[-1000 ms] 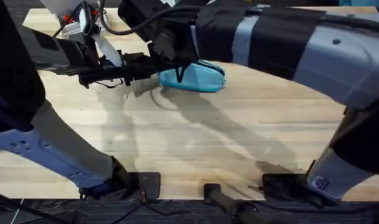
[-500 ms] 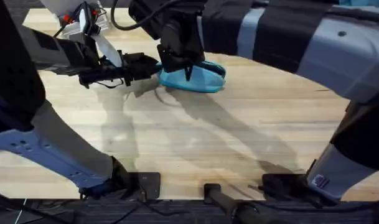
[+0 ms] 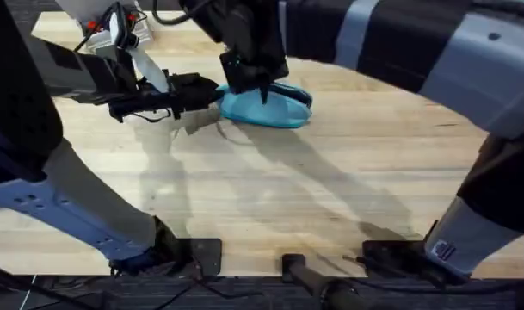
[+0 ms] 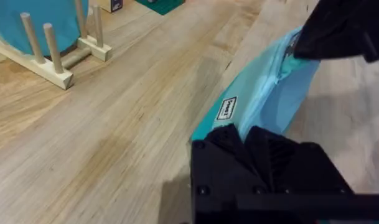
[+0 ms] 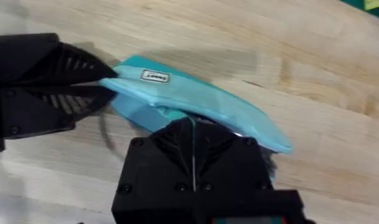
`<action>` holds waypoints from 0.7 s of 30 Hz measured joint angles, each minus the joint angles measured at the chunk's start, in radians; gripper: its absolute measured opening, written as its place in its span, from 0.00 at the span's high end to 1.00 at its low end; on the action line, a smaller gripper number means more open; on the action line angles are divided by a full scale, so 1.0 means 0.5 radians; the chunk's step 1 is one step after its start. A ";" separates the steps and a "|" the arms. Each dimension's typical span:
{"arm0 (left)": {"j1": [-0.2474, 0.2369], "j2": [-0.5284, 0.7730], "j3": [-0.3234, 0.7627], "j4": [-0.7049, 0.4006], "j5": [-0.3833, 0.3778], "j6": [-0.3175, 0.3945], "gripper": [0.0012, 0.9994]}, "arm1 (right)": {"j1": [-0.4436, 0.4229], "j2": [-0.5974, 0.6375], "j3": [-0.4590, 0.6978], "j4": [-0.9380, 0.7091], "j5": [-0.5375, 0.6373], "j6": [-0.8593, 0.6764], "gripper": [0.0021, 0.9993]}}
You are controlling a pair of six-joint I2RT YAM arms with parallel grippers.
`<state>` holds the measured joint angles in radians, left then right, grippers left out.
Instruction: Unzip the bag, pick up the pens from the table one at a time and place them inside, then zip the bag closed.
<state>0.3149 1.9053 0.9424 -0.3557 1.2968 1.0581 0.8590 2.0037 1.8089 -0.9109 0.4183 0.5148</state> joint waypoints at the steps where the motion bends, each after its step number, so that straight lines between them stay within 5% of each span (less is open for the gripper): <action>1: 0.000 0.000 0.000 0.000 0.000 0.000 0.96 | -0.012 0.000 0.014 -0.022 0.000 -0.006 0.97; 21: 0.000 0.000 0.000 0.001 -0.012 0.000 0.96 | -0.309 0.000 0.024 -0.295 0.005 -0.044 0.97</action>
<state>0.3149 1.9053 0.9424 -0.3553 1.2907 1.0580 0.7045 2.0037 1.8210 -1.0583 0.4210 0.4927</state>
